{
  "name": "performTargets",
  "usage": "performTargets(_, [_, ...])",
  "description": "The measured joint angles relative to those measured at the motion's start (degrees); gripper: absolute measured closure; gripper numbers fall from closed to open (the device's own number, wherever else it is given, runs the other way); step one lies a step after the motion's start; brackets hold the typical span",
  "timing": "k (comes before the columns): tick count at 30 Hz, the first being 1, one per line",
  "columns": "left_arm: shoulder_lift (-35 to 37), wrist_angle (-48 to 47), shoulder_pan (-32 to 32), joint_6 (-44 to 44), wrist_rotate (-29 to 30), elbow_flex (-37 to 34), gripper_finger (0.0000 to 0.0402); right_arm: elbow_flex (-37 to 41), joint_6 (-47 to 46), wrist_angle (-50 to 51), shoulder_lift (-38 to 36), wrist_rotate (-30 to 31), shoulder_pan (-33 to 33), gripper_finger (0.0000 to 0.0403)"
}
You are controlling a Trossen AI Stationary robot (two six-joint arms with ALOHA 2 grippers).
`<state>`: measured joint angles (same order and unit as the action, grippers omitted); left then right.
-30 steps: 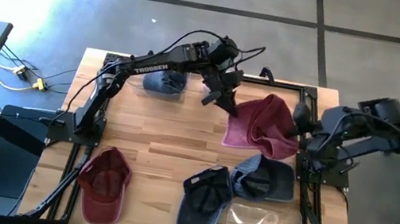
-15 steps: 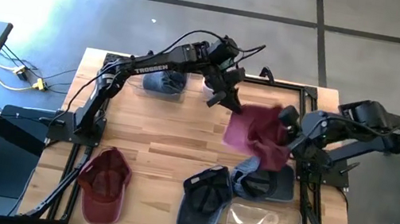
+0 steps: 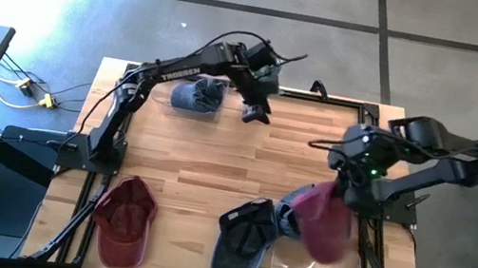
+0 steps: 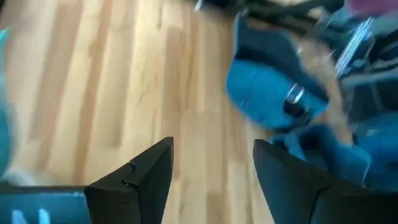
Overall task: Pick & Place hat
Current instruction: Put the top red cap into the bottom transparent bin
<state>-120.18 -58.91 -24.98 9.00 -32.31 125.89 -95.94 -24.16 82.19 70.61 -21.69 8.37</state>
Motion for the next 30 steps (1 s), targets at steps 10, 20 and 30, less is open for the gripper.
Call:
performTargets(10, [0.89, -13.44, 0.05, 14.93, 3.07, 0.07, 0.0217, 0.11, -40.09, -8.03, 2.21, -8.93, 4.29, 0.039])
performTargets(20, [0.87, -13.15, 0.24, 18.2, -0.33, 0.07, 0.0234, 0.09, -87.35, -18.28, 1.67, 17.89, 24.59, 0.0393])
performTargets(30, [0.87, -13.15, 0.3, 18.2, -3.65, 0.07, 0.0234, 0.09, -100.23, -9.75, 7.63, 17.34, 36.38, 0.0395])
